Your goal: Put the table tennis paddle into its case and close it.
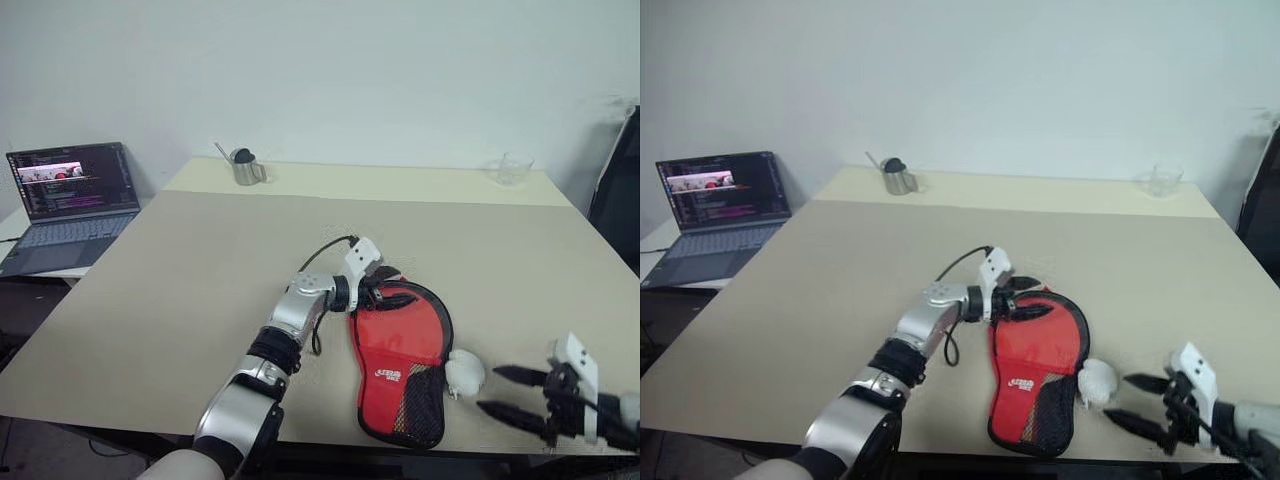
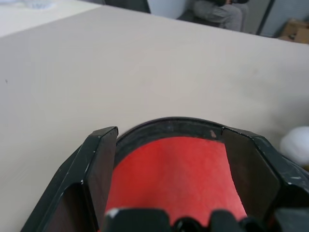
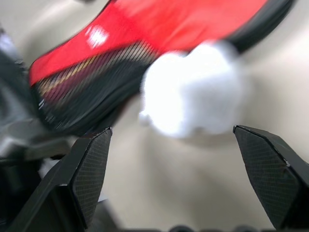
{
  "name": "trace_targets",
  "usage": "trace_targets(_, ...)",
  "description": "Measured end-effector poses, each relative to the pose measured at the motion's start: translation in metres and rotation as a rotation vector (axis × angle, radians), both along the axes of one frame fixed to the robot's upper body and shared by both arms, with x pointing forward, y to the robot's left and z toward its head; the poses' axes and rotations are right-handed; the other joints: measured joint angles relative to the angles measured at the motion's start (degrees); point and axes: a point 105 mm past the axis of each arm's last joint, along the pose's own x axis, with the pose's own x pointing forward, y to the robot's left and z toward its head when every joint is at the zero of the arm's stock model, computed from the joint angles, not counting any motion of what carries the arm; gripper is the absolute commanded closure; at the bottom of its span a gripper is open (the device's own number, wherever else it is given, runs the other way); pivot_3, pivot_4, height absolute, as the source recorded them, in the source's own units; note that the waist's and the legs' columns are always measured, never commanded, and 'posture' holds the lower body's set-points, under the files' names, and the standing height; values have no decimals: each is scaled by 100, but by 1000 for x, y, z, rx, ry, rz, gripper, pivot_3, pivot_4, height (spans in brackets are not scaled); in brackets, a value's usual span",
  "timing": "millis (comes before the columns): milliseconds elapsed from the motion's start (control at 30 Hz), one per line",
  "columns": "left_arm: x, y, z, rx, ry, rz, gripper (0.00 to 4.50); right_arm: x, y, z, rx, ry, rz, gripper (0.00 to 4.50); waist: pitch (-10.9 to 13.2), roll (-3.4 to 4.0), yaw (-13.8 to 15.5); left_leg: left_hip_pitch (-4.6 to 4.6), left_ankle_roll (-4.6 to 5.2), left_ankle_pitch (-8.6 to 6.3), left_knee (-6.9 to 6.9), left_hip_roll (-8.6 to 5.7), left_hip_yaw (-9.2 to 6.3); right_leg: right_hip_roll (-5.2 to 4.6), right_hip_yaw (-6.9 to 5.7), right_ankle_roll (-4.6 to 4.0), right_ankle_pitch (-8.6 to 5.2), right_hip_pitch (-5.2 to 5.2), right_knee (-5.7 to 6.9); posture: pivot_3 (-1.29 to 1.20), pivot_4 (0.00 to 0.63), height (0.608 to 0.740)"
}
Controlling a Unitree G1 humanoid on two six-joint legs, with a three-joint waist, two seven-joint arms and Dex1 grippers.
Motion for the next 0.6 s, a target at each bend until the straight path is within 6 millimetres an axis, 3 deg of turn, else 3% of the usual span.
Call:
trace_targets(167,0,24,14,68,-62,-28,754,15,-9,26,-60,-73,-1,25,3,-2,-12,-31,0,1,4,3,4,4,7,-3,-2,-33,10,0,150,740)
trace_targets(233,2,41,16,109,-61,-22,754,35,-9,46,-38,-163,-42,25,12,-7,-46,-29,0,2,7,3,3,4,7,-1,-1,-39,20,0,150,740)
trace_targets(333,2,61,23,138,-67,-23,754,67,-8,62,27,-254,-155,25,22,-19,-75,-26,-2,3,9,11,1,4,10,-3,1,-38,23,0,150,740)
trace_targets(400,0,74,27,163,-69,-28,754,93,-4,55,61,-242,-258,25,22,-20,-87,-28,-3,4,5,10,1,3,16,-5,1,-42,27,0,150,740)
trace_targets(500,-11,98,27,196,-45,-43,754,121,16,22,77,-138,-370,25,24,-15,-93,-35,-4,4,1,14,1,-3,23,-20,-7,-54,38,0,150,740)
trace_targets(600,-25,108,28,185,0,-84,754,130,31,-2,83,-45,-412,25,28,-7,-33,-90,-6,5,15,-5,3,-12,26,-43,-7,-129,105,0,150,740)
